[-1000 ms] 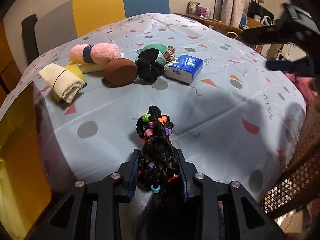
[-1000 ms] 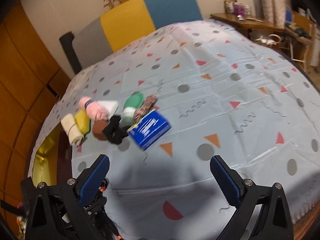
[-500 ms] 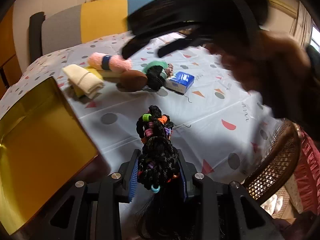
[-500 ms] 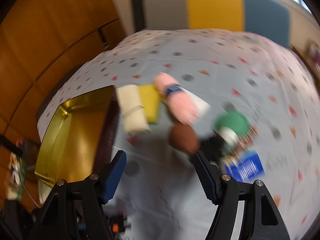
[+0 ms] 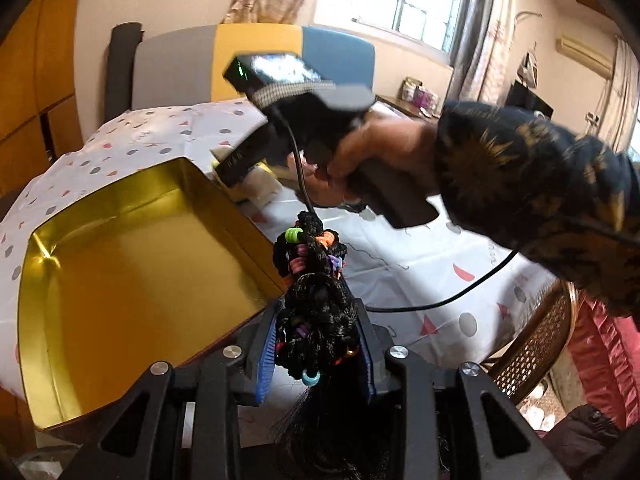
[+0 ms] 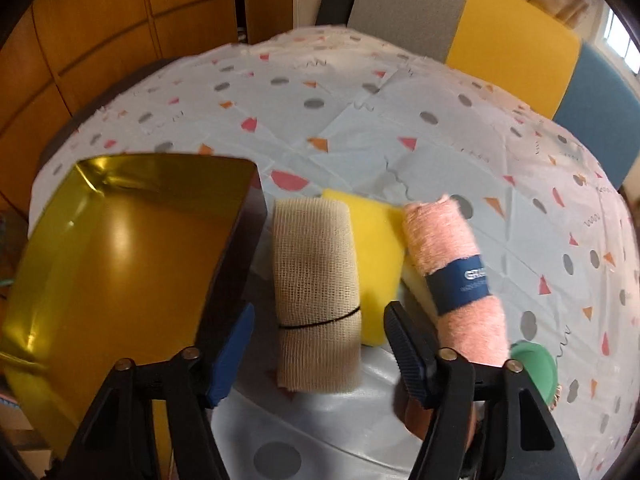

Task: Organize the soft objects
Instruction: 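Carry the hair extension toward the tray with left while right grasps the cream towel, then lower the hair extension into the gold tray and open the left gripper, then carry the cream towel roll into the gold tray and open the right gripper, then reach the left gripper to the yellow sponge and grasp it, then lift the yellow sponge with left while right grasps the white foam block, then carry the yellow sponge over the gold tray and release it inside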

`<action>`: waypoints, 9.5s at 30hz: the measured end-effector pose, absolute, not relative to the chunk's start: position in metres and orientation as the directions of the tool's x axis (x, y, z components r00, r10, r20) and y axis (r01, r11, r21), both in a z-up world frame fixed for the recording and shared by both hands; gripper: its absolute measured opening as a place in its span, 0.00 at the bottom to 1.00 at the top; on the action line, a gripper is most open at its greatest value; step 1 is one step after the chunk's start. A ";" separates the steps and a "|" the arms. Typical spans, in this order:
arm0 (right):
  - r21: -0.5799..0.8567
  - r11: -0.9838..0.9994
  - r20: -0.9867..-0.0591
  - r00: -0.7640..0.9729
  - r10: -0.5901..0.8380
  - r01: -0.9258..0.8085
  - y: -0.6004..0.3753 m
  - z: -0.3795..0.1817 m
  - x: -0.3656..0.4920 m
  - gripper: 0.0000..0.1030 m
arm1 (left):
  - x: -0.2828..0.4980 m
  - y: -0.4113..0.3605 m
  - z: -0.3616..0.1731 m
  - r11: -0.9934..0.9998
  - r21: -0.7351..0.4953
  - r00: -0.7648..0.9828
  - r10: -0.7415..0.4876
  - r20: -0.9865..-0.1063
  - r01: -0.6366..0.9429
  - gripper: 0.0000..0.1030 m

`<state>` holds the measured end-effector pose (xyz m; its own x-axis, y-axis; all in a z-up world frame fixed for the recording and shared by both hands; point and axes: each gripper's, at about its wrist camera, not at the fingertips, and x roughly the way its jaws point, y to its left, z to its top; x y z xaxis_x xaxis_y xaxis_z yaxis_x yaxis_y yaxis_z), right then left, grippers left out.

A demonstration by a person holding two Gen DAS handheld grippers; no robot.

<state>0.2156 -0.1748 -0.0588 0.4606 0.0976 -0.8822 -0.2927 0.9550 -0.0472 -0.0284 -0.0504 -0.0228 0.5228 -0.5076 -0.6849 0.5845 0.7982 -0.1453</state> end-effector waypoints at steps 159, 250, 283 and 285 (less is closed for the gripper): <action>0.058 0.985 -0.717 0.693 -0.072 0.163 -0.360 -0.017 0.056 0.85 | 0.036 -0.043 -0.013 0.967 -0.043 0.616 -0.194 -0.764 0.250 0.60; 0.301 0.942 -0.810 0.561 0.170 0.150 -0.342 -0.037 0.284 0.94 | 0.069 -0.060 0.003 0.880 -0.236 0.524 -0.441 -0.729 0.412 0.63; -0.112 0.902 -0.931 0.362 0.052 -0.417 -0.215 -0.082 0.281 0.55 | 0.060 -0.035 0.010 0.948 -0.076 0.635 -0.264 -0.726 0.308 0.63; -0.151 0.891 -0.917 0.397 0.035 -0.427 -0.205 -0.074 0.268 0.55 | 0.057 -0.034 0.014 0.955 -0.033 0.664 -0.230 -0.711 0.295 0.63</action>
